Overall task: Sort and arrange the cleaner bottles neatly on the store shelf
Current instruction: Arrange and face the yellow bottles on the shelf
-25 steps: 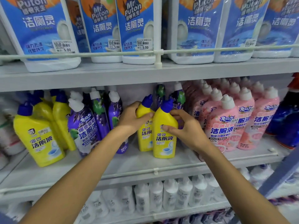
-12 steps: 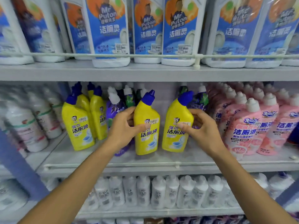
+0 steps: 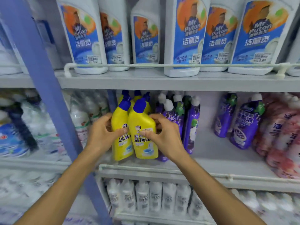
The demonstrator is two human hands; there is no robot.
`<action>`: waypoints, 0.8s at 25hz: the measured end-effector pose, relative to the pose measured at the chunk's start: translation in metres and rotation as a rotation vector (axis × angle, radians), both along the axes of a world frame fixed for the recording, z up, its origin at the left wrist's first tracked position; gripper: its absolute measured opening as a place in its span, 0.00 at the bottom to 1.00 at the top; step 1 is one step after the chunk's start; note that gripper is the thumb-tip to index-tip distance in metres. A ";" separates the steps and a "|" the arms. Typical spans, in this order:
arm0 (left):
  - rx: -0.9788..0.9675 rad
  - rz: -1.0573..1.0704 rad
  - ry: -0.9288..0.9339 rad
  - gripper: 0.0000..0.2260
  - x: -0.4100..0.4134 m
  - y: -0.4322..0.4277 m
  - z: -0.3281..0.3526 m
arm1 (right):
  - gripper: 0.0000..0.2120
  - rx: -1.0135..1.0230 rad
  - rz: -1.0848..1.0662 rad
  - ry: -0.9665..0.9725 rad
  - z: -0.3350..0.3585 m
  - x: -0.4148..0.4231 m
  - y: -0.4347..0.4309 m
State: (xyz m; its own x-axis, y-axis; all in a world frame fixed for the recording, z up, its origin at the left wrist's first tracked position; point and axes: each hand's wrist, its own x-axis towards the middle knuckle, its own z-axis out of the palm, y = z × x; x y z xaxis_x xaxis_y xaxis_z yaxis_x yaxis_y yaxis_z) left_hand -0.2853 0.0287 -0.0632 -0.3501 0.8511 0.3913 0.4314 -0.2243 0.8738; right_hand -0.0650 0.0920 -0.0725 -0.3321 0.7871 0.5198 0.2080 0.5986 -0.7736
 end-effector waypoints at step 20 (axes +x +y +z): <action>0.017 0.117 0.085 0.18 -0.052 0.065 -0.056 | 0.25 -0.038 -0.295 0.009 -0.066 -0.093 0.044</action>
State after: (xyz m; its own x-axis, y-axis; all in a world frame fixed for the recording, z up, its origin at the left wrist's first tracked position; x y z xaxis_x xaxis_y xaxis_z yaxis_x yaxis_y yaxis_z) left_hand -0.3372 0.0939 -0.1187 -0.4113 0.7993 0.4382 0.5279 -0.1830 0.8293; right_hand -0.1576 0.1359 -0.1381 -0.0813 0.8679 0.4901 0.3615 0.4839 -0.7969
